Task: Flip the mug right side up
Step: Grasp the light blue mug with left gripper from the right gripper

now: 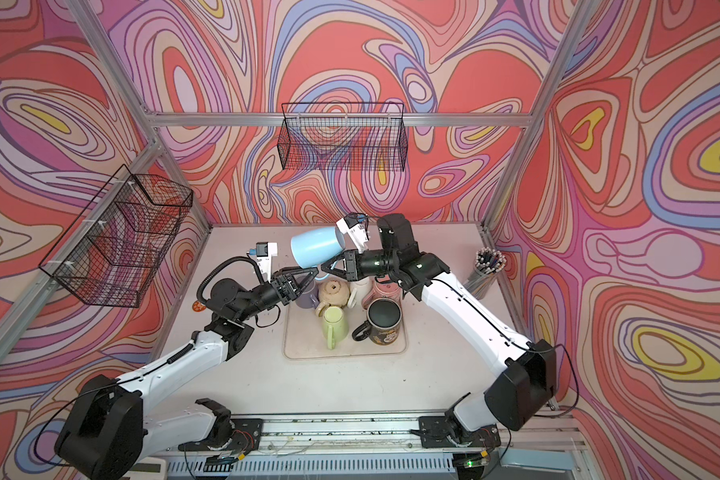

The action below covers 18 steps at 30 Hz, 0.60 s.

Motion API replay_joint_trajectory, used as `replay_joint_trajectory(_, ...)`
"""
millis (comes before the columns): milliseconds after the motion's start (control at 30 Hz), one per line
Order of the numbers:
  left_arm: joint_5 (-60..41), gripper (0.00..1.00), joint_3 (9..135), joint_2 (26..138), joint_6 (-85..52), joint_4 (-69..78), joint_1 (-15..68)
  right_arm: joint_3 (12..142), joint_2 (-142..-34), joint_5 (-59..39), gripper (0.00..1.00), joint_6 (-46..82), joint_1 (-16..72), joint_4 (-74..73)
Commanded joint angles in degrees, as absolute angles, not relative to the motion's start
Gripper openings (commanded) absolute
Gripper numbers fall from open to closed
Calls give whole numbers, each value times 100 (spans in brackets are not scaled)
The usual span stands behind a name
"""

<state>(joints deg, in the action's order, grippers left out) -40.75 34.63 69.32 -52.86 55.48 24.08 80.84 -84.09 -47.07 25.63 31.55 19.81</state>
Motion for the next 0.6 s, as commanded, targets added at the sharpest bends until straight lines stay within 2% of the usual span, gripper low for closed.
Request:
replay_joint_trajectory(0, -4192, 40, 3671, 6989, -5430, 6213, 2455, 7967, -8231, -5075, 0, 2547, 3154, 1426)
replay_joint_trajectory(567, -4262, 36, 3825, 7388, -5599, 6535, 2582, 7663, -8459, -4983, 0, 2444, 3164, 1233)
